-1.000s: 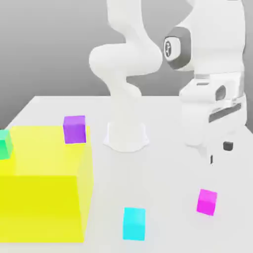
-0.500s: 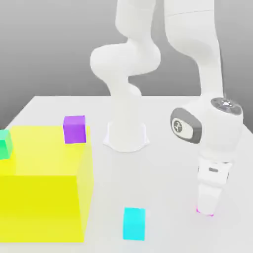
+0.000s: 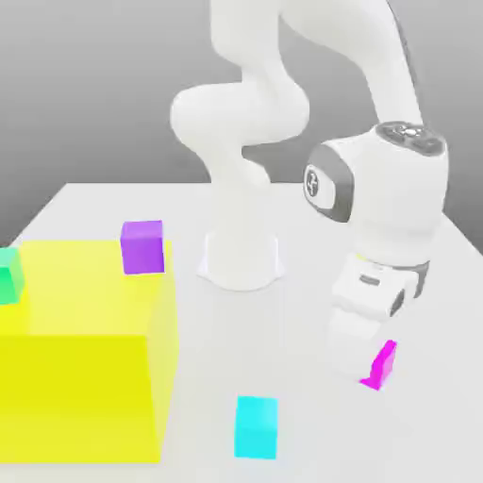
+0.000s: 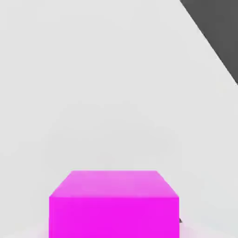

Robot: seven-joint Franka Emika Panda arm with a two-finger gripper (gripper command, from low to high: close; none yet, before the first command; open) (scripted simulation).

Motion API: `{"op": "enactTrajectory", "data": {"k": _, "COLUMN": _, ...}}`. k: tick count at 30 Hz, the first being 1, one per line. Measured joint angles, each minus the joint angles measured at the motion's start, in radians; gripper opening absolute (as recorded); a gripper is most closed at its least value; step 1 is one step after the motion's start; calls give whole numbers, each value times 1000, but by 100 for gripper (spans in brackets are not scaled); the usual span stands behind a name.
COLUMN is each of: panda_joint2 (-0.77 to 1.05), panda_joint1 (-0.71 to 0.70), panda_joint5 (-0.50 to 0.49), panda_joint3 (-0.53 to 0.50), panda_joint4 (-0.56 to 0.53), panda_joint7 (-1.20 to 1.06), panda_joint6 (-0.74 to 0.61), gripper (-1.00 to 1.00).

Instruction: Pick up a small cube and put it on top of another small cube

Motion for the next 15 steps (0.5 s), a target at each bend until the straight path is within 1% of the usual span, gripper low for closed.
{"op": "enactTrajectory", "data": {"k": 6, "panda_joint2": -119, "panda_joint1": -258, "panda_joint5": -4, "panda_joint3": -125, "panda_joint4": 146, "panda_joint7": 72, "panda_joint6": -259, "gripper": -100}}
{"op": "enactTrajectory", "data": {"k": 11, "panda_joint2": -204, "panda_joint1": -403, "panda_joint5": -8, "panda_joint3": -254, "panda_joint4": 251, "panda_joint7": 126, "panda_joint6": -451, "gripper": -100}}
{"op": "enactTrajectory", "data": {"k": 12, "panda_joint2": -212, "panda_joint1": -432, "panda_joint5": -9, "panda_joint3": -283, "panda_joint4": 266, "panda_joint7": 135, "panda_joint6": -475, "gripper": -100}}
{"op": "enactTrajectory", "data": {"k": 13, "panda_joint2": -207, "panda_joint1": -450, "panda_joint5": -6, "panda_joint3": -300, "panda_joint4": 263, "panda_joint7": 138, "panda_joint6": -468, "gripper": -100}}
{"op": "enactTrajectory", "data": {"k": 15, "panda_joint2": -179, "panda_joint1": -464, "panda_joint5": 2, "panda_joint3": -317, "panda_joint4": 229, "panda_joint7": 135, "panda_joint6": -410, "gripper": -100}}
